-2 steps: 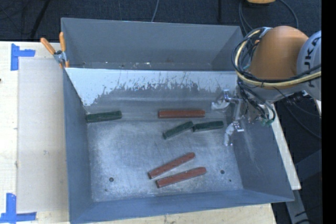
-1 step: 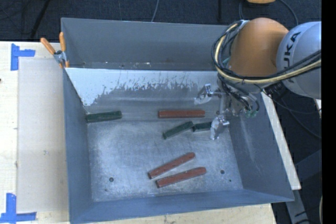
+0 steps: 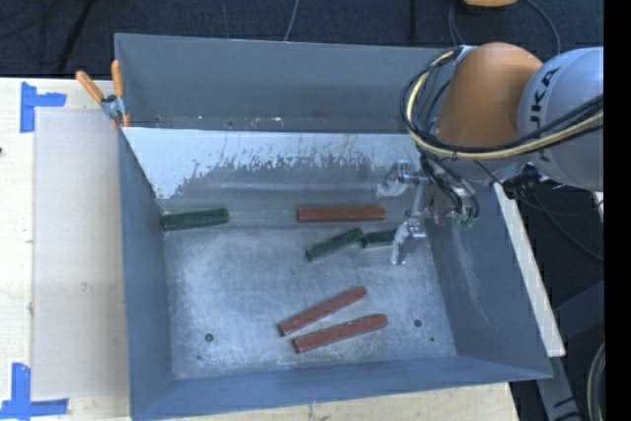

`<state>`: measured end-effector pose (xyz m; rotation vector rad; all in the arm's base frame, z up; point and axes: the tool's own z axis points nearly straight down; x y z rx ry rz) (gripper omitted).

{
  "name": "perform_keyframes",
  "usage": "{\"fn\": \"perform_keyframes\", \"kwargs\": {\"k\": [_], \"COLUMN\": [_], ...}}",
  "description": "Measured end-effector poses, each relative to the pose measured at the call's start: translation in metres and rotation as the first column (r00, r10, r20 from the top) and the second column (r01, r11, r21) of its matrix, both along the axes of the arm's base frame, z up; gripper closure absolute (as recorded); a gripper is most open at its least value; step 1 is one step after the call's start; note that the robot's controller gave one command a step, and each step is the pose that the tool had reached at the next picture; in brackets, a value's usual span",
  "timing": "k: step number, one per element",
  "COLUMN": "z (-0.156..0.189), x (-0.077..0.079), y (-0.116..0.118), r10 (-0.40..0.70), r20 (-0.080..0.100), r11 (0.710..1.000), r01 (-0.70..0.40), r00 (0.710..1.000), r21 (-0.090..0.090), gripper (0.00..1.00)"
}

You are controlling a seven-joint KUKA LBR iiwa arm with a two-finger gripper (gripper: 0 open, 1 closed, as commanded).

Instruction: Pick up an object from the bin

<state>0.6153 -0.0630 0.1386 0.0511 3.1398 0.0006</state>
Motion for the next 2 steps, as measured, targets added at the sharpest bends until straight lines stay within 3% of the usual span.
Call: {"fn": "perform_keyframes", "kwargs": {"k": [1, 2], "z": [-0.0580, -0.0547], "x": [0.0045, 0.0032], "y": [0.0167, 0.0181], "r10": [0.168, 0.174], "r20": [0.019, 0.014], "r11": [0.986, 0.985], "r01": [-0.168, -0.174], "r00": [0.986, 0.985], "r21": [-0.009, -0.005], "gripper": [0.00, 1.00]}}
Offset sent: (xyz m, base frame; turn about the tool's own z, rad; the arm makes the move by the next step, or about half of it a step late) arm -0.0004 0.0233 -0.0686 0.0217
